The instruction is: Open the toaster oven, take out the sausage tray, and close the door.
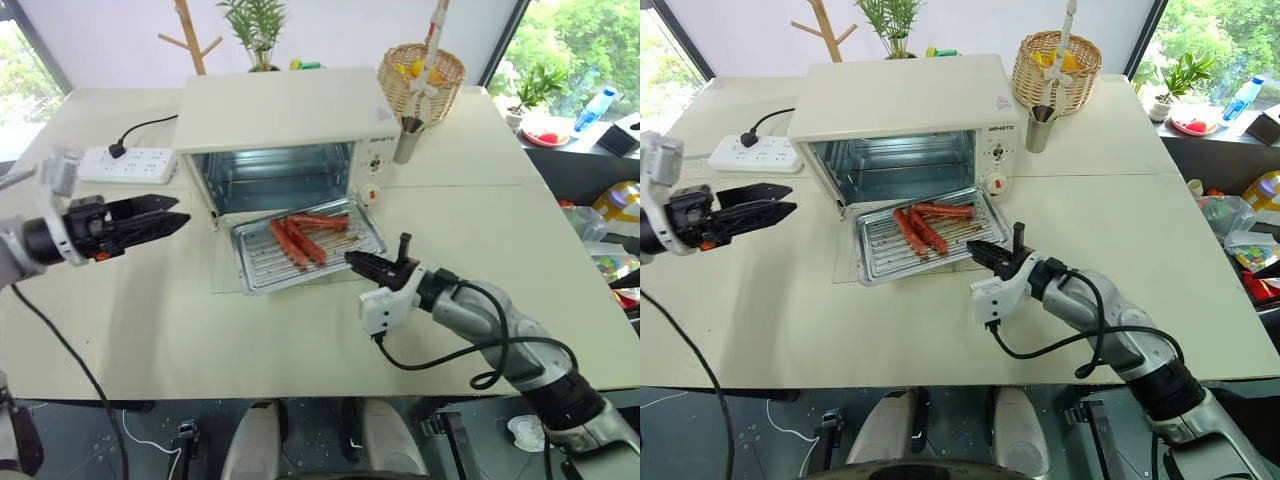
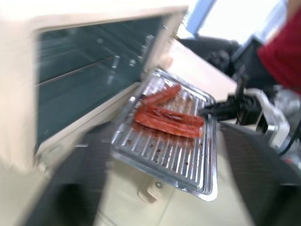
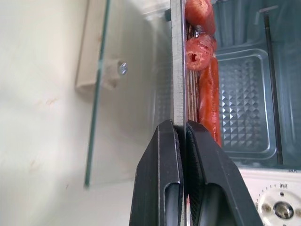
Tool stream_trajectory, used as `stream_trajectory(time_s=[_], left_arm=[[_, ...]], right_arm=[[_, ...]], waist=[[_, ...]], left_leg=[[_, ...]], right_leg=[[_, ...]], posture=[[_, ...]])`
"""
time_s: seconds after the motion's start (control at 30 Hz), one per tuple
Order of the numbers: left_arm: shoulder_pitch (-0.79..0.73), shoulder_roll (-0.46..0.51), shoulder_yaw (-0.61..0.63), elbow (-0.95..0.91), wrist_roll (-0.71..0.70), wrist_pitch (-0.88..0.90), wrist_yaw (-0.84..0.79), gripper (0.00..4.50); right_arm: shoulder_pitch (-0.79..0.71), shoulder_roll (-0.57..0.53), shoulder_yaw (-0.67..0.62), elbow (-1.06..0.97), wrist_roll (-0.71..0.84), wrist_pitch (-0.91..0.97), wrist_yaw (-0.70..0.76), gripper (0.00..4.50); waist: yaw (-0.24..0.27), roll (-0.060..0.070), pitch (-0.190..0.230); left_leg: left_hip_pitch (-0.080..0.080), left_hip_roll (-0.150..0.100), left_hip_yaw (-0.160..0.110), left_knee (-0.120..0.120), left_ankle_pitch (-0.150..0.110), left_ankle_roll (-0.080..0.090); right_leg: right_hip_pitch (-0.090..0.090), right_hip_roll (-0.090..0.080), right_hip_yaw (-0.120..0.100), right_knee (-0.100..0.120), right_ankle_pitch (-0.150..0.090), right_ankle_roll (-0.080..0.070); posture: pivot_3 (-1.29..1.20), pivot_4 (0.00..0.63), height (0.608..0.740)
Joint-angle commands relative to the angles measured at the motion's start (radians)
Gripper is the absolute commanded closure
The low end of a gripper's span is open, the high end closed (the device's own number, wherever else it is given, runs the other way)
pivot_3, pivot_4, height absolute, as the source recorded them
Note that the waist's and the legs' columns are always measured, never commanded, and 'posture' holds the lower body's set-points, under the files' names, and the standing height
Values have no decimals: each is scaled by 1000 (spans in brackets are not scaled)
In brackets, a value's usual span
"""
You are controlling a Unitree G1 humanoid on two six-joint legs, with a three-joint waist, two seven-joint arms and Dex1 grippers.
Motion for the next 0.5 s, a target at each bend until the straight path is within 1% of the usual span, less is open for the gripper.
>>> stream_trajectory(time_s=[0.03, 0.17, 0.3, 0.4, 0.5], left_arm=[[56, -14, 117, -13, -112, 161, 84, 20], [122, -110, 186, -64, -230, 322, 229, 20], [93, -238, 250, -64, -377, 443, 422, 20], [85, -312, 269, -49, -500, 475, 569, 20], [113, -342, 248, -35, -645, 452, 706, 20]], right_arm=[[-13, -19, -73, -35, 41, -52, -33, 4500], [-21, -17, -78, -20, 61, -118, -36, 4500], [-32, -5, -71, -4, 61, -156, -34, 4500], [-37, 6, -63, 6, 59, -177, -32, 4500], [-36, 12, -60, 6, 60, -196, -26, 4500]], waist=[[1, 0, 0], [2, -1, 0], [2, -1, -1], [2, -1, -1], [0, -1, -1]], left_leg=[[0, 0, 0, 0, 0, 0], [0, 0, -1, 0, 0, 0], [0, 0, -2, 1, 0, 0], [1, 0, -2, 1, 0, 0], [1, 0, -4, 1, 0, 0]], right_leg=[[0, 0, 0, 0, 0, 0], [1, -1, 0, 0, 0, 0], [1, -1, 0, 0, 0, 0], [1, -1, 0, 1, 0, 0], [2, -1, 1, 1, 0, 0]], posture=[[0, 150, 740], [0, 150, 740], [0, 150, 740], [0, 150, 740], [0, 150, 740]])
